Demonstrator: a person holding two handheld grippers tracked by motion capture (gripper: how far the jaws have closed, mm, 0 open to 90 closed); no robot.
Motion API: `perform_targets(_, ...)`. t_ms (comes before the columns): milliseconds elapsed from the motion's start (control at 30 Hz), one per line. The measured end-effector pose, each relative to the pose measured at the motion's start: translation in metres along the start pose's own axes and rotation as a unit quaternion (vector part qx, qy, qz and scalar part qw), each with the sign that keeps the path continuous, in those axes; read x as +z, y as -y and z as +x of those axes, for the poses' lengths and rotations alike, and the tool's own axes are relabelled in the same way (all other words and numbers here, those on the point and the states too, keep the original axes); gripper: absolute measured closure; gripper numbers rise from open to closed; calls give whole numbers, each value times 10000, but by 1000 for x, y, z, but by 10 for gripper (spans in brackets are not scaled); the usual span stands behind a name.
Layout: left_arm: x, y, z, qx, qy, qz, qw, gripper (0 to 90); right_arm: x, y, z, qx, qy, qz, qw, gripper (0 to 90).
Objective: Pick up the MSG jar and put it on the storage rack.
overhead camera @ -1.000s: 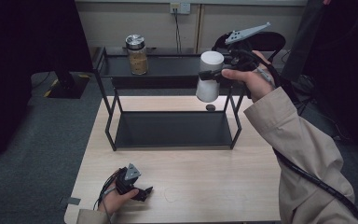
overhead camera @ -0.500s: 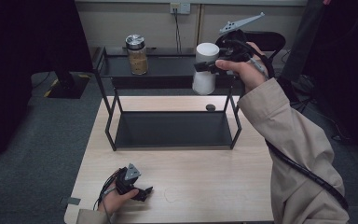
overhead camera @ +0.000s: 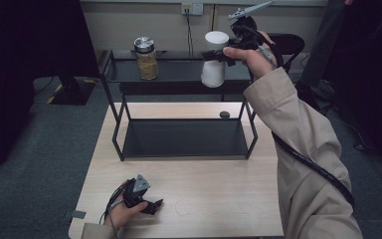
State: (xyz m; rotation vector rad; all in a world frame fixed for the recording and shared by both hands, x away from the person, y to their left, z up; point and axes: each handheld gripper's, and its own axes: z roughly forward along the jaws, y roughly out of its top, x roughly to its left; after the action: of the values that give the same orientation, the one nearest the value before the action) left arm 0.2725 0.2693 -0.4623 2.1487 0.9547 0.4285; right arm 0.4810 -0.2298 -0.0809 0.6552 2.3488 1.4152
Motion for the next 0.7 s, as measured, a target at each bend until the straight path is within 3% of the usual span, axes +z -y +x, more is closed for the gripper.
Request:
perform_targets(367, 0, 0, 0, -1, 2, 3, 10000, 0, 28, -7, -10, 132, 314, 35, 9994, 343)
perform_targets(700, 0, 0, 0, -4, 2, 1, 10000, 0, 43, -4, -25, 258, 400, 114, 9988, 342)
